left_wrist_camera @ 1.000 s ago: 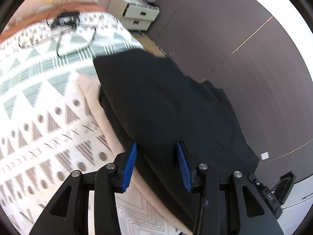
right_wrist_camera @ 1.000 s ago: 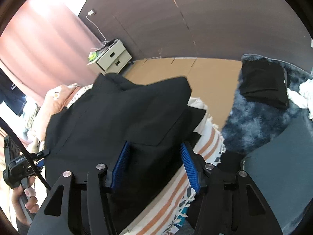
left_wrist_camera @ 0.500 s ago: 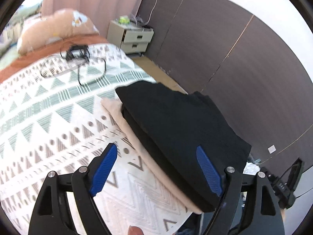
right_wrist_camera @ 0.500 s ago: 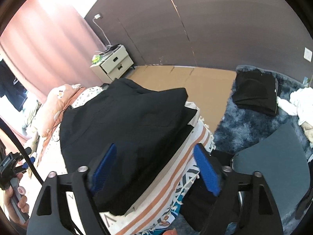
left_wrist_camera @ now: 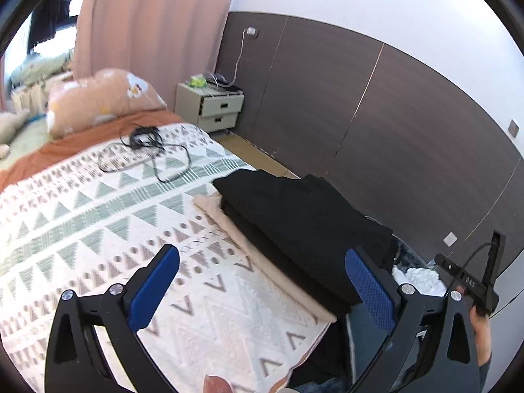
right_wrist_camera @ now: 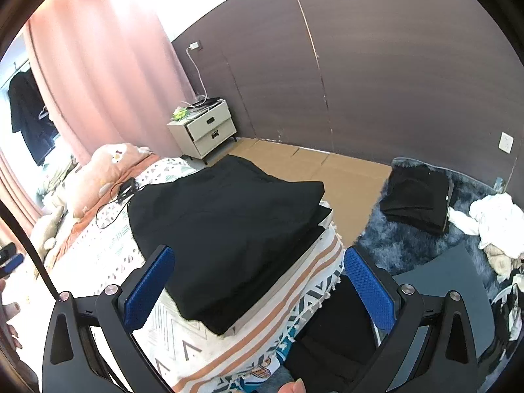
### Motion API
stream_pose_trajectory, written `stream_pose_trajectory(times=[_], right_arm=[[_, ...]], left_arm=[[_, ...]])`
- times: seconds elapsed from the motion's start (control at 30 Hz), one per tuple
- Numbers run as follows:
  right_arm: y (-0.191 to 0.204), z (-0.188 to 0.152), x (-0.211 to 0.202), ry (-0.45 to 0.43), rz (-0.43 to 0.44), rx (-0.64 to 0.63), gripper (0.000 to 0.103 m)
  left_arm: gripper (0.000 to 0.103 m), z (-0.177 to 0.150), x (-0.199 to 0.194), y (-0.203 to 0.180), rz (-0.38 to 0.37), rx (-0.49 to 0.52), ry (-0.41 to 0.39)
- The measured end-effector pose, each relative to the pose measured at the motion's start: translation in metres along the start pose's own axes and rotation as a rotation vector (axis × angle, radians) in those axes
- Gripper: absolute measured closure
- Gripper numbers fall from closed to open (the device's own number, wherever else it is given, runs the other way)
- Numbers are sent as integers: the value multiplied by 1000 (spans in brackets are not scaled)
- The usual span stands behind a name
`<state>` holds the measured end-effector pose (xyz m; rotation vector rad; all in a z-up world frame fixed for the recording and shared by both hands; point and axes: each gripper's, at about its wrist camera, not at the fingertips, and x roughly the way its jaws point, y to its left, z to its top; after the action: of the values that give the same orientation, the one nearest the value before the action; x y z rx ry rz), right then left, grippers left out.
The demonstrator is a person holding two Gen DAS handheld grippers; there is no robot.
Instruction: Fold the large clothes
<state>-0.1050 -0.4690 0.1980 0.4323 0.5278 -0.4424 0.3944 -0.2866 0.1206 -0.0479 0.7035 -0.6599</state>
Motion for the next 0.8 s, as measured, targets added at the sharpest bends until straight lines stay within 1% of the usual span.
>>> stream_pose_trajectory(times=[0.1, 0.2, 0.4, 0.53, 0.7, 0.8], right_arm=[[0, -10, -14, -24, 3, 5, 0], [0, -19, -27, -38, -6, 5, 0], [10, -36, -53, -50, 8, -16, 0], [22, -51, -74, -64, 36, -31, 0], [35, -72, -90, -64, 70, -62, 0], [41, -85, -98, -71, 84, -88, 0]], left_arm=[[0, -8, -31, 1, 39, 31, -13], [0, -17, -59, 6, 56, 41, -32], [0, -37, -113, 21, 79, 20, -79], [0, -52, -147, 29, 99, 10, -142], [0, -75, -181, 34, 153, 6, -176], [0, -95, -197, 35, 180, 14, -195]])
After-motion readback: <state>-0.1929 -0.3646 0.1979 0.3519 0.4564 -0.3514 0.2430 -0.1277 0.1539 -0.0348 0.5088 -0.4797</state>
